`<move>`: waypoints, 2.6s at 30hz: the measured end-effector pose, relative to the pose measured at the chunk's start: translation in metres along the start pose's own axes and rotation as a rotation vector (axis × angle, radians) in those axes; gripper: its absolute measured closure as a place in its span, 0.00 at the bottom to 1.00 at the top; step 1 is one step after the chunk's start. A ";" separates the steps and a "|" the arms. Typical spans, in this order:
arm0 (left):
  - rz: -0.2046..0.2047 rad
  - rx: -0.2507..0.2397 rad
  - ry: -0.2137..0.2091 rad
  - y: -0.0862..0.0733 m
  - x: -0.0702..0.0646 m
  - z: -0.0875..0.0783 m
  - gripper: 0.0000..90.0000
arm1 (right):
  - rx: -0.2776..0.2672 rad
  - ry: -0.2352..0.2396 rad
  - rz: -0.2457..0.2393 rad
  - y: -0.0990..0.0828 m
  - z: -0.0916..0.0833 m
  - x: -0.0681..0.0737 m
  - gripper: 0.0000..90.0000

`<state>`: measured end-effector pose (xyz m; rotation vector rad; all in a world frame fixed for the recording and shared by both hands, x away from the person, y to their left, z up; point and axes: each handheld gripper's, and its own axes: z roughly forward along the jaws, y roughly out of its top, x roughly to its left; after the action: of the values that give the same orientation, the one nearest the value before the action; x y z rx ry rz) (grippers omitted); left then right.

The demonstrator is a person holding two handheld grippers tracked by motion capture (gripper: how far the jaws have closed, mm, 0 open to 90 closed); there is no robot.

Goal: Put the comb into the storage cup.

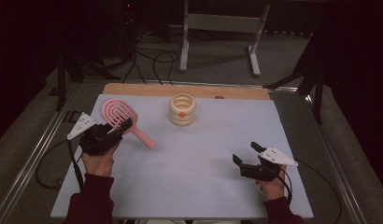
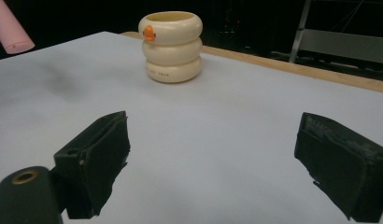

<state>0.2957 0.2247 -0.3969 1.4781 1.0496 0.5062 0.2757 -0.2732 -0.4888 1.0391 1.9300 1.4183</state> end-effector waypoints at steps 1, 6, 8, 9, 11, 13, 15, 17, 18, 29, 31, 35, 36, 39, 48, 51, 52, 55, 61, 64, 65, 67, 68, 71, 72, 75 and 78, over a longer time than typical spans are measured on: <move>0.000 -0.001 -0.002 0.002 0.000 0.001 0.72 | 0.003 0.004 -0.001 0.000 0.000 0.000 0.12; 0.003 -0.003 0.000 0.005 0.001 0.005 0.72 | 0.017 0.014 0.005 -0.001 0.002 0.000 0.12; 0.004 -0.001 -0.002 0.006 0.001 0.006 0.72 | 0.021 0.017 0.007 -0.002 0.003 -0.001 0.12; 0.006 -0.001 -0.002 0.007 0.001 0.007 0.72 | 0.022 0.019 0.009 -0.002 0.003 -0.001 0.12; 0.009 -0.001 -0.002 0.008 0.001 0.009 0.72 | 0.027 0.022 0.012 -0.002 0.003 0.000 0.12; 0.006 -0.002 -0.004 0.009 0.001 0.011 0.72 | 0.029 0.022 0.015 -0.002 0.004 0.000 0.12; 0.005 -0.001 -0.005 0.010 0.002 0.013 0.72 | 0.034 0.022 0.015 -0.003 0.004 0.000 0.12; 0.008 -0.002 -0.005 0.012 0.002 0.014 0.72 | 0.038 0.021 0.016 -0.003 0.004 0.000 0.12; 0.006 -0.002 -0.004 0.012 0.002 0.015 0.72 | 0.038 0.021 0.018 -0.003 0.005 0.000 0.12; 0.012 -0.007 -0.010 0.019 0.002 0.022 0.72 | 0.038 0.019 0.009 -0.004 0.006 0.000 0.12; 0.015 -0.007 -0.017 0.022 0.003 0.025 0.72 | 0.037 0.020 0.013 -0.005 0.006 0.000 0.12; 0.016 -0.010 -0.021 0.025 0.003 0.028 0.72 | 0.035 0.016 0.011 -0.006 0.007 0.000 0.12; 0.016 -0.012 -0.022 0.026 0.003 0.028 0.72 | 0.035 0.016 0.011 -0.006 0.007 0.000 0.12; 0.015 -0.012 -0.024 0.028 0.004 0.031 0.72 | 0.033 0.021 0.010 -0.006 0.007 0.001 0.12; 0.022 -0.011 -0.021 0.034 0.004 0.041 0.72 | 0.035 0.024 0.009 -0.007 0.008 0.001 0.12; 0.028 -0.007 -0.020 0.036 0.003 0.046 0.72 | 0.034 0.024 0.009 -0.007 0.008 0.001 0.12; 0.028 -0.007 -0.020 0.036 0.003 0.046 0.72 | 0.034 0.024 0.009 -0.007 0.008 0.001 0.12; 0.045 0.006 -0.013 0.039 0.002 0.050 0.71 | 0.033 0.021 0.009 -0.007 0.007 0.001 0.12; 0.050 0.012 -0.007 0.042 0.003 0.056 0.72 | 0.031 0.021 0.009 -0.007 0.007 0.001 0.12; 0.053 0.014 -0.004 0.044 0.004 0.058 0.72 | 0.032 0.020 0.011 -0.007 0.007 0.001 0.12; 0.053 0.014 -0.003 0.045 0.004 0.059 0.71 | 0.031 0.020 0.011 -0.007 0.007 0.001 0.12; 0.052 0.013 -0.001 0.047 0.005 0.061 0.71 | 0.031 0.020 0.011 -0.007 0.007 0.001 0.12; 0.051 0.013 0.000 0.048 0.005 0.062 0.71 | 0.031 0.020 0.010 -0.007 0.007 0.001 0.12; 0.052 0.009 0.001 0.050 0.005 0.064 0.71 | 0.031 0.020 0.011 -0.007 0.007 0.001 0.12; 0.053 0.009 -0.001 0.052 0.005 0.065 0.71 | 0.031 0.020 0.012 -0.007 0.007 0.001 0.12; 0.052 0.005 -0.001 0.054 0.005 0.067 0.71 | 0.032 0.020 0.011 -0.007 0.008 0.001 0.12; 0.059 0.006 0.000 0.058 0.005 0.070 0.71 | 0.031 0.020 0.010 -0.007 0.008 0.001 0.12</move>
<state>0.3729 0.1961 -0.3578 1.5179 1.0109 0.5455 0.2793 -0.2695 -0.4978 1.0543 1.9700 1.4139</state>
